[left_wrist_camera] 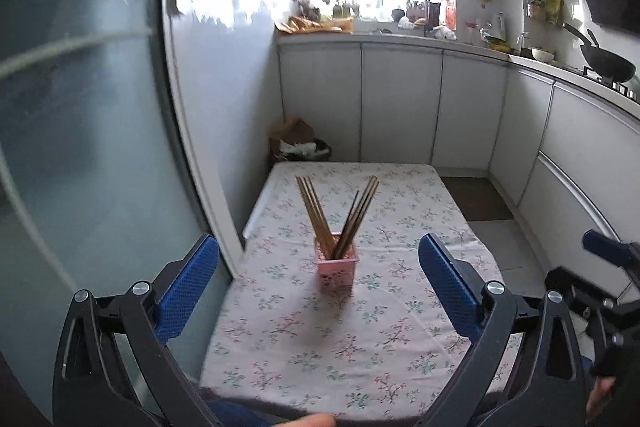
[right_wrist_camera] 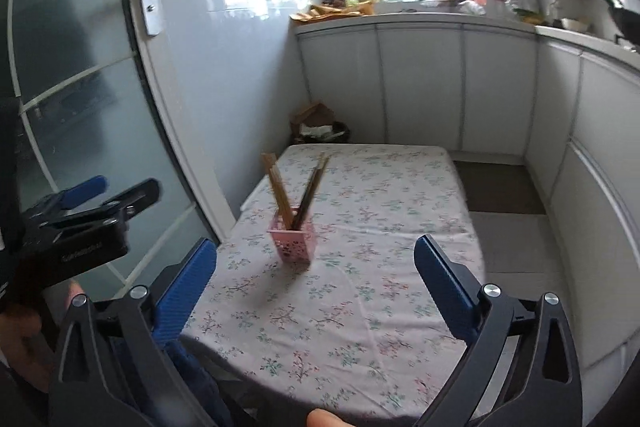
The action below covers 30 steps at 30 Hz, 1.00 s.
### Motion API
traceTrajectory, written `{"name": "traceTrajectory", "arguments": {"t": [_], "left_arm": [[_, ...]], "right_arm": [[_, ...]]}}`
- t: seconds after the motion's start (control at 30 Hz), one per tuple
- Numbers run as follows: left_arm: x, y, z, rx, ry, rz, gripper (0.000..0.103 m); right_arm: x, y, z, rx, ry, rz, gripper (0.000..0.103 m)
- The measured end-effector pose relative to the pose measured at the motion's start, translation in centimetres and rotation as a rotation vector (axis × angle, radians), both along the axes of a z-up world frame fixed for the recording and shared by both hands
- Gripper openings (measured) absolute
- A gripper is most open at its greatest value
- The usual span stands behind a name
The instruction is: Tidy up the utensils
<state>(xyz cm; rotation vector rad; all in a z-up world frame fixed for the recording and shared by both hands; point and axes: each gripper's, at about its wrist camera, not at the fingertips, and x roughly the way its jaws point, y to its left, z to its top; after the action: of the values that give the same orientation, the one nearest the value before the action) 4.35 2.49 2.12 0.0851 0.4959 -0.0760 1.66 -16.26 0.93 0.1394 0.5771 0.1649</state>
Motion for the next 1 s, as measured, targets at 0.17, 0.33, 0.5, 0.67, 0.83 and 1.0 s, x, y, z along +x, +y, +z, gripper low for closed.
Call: {"name": "traceTrajectory", "arguments": {"t": [0.17,0.33,0.5,0.67,0.83,1.0], "left_arm": [[-2.0,-0.1,1.6,0.001,-0.031,0.007,0.096],[-3.3,-0.4,2.4,-0.013,-0.028,-0.014,0.096],[-3.8,-0.3,2.6,-0.025,-0.028,-0.027,0.096],[-4.1,-0.3,2.7,-0.037,-0.022,-0.051,0.096],[-4.1,-0.4,2.8,-0.042,-0.02,-0.061,0.096],[-4.3,-0.5,2.8,-0.04,-0.02,-0.083,0.096]], "right_arm": [[-1.6,-0.1,1.5,-0.013,0.0,-0.003,0.096],[-2.4,0.2,2.1,-0.033,0.008,0.008,0.096],[-2.7,0.1,2.2,-0.041,0.019,-0.003,0.096],[-2.9,0.0,2.9,-0.051,0.006,-0.031,0.096],[-2.8,-0.1,3.0,-0.052,0.008,-0.045,0.096],[-2.7,-0.1,3.0,-0.057,0.011,-0.053,0.096]]}}
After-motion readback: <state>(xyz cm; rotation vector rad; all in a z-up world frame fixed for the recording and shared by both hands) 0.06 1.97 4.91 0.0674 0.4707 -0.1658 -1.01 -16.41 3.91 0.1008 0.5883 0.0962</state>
